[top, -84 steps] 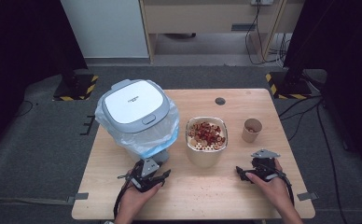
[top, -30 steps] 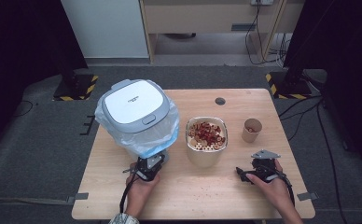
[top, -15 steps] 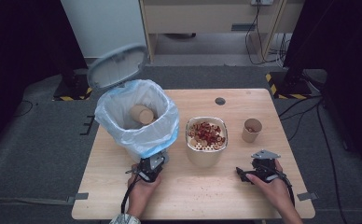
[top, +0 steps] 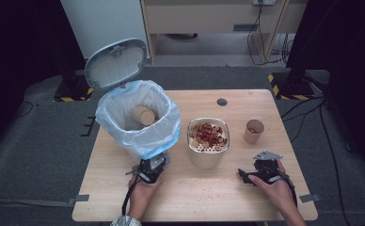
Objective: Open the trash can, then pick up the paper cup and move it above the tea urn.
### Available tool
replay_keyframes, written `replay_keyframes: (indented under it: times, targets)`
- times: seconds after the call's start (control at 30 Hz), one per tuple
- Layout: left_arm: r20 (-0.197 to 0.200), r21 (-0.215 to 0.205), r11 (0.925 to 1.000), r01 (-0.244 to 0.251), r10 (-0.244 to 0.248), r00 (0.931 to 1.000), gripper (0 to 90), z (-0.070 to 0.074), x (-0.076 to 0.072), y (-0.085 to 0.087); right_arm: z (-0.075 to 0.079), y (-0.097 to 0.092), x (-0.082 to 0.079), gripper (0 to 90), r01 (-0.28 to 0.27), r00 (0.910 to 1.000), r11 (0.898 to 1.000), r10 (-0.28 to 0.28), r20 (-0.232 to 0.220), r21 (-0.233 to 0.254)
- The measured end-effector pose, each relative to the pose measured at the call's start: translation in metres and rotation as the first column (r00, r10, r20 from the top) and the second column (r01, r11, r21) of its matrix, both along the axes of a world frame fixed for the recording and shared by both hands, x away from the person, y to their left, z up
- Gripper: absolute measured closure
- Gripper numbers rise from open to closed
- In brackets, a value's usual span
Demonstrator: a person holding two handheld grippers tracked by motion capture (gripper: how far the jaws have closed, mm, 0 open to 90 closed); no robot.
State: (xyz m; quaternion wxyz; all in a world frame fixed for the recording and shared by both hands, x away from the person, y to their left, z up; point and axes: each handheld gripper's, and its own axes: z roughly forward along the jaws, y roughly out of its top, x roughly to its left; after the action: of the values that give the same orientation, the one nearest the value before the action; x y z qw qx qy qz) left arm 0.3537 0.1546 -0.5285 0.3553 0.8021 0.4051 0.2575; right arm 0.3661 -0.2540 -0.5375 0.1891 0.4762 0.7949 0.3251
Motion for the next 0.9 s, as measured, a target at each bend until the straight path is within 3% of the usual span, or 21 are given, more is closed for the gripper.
replay_keyframes:
  times: [0.3,0.47,0.73,0.9]
  targets:
    - [0.000,-0.001,1.0000,-0.002,0.002,1.0000,89.0,-0.0001,0.0000,-0.0002,0.0022,0.0005,-0.0007,5.5,-0.019,0.9998,1.000,0.019,-0.008,0.005]
    - [0.000,0.000,1.0000,-0.003,0.003,1.0000,89.0,0.0000,-0.0001,-0.0004,0.0061,-0.0005,-0.0018,4.3,-0.034,0.9992,0.999,0.034,0.021,0.019]
    - [-0.004,-0.006,1.0000,-0.006,0.006,1.0000,89.0,0.0001,-0.0001,-0.0002,0.0082,-0.0044,-0.0024,5.3,-0.016,0.9994,1.000,0.015,0.033,0.019]
    - [-0.004,-0.003,1.0000,-0.004,0.004,1.0000,89.0,0.0002,-0.0001,-0.0003,0.0102,-0.0061,-0.0026,8.6,0.012,0.9993,0.999,-0.014,0.034,0.047]
